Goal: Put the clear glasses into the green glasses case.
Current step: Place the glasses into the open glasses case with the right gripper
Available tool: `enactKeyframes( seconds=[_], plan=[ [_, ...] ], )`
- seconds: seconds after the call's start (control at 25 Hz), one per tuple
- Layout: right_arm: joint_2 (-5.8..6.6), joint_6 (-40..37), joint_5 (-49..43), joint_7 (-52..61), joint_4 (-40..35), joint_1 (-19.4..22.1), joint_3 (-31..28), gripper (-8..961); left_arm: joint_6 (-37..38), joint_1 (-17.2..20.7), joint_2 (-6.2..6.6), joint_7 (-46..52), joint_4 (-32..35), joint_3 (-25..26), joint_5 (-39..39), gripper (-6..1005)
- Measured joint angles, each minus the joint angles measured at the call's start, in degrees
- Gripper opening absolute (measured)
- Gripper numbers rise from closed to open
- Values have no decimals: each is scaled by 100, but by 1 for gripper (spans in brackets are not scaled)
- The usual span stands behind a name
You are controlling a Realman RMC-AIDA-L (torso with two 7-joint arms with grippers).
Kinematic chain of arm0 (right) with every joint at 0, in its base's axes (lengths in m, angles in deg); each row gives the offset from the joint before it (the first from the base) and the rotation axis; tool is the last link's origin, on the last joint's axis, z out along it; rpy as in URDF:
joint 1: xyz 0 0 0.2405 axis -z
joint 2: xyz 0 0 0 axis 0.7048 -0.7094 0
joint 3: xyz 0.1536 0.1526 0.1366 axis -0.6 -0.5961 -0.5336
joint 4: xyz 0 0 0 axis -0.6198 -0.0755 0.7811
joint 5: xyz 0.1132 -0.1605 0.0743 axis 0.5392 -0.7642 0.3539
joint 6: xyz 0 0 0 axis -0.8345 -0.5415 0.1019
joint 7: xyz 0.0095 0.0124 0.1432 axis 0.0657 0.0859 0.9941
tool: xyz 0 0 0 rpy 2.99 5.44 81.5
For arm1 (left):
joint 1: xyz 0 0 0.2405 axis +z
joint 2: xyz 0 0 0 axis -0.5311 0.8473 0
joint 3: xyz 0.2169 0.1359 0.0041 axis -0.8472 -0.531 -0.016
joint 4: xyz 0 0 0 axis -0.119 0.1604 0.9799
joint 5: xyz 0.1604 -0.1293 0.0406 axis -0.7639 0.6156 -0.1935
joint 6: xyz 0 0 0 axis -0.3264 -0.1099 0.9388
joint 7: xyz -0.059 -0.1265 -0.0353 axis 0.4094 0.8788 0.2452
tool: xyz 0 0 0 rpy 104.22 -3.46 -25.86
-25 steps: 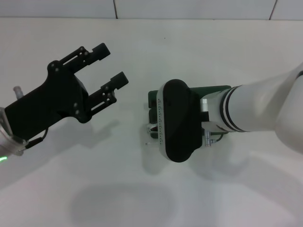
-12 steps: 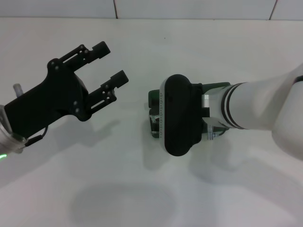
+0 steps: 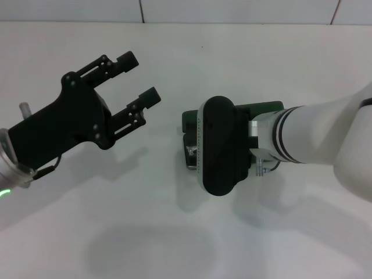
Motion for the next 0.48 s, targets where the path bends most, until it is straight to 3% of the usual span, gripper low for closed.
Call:
enactKeyframes(
  seconds=[0.48],
  plan=[
    [0,-3,-4,134,32,66,-25,178,0,-6,-40,0,1,-2,-64,649]
  ],
)
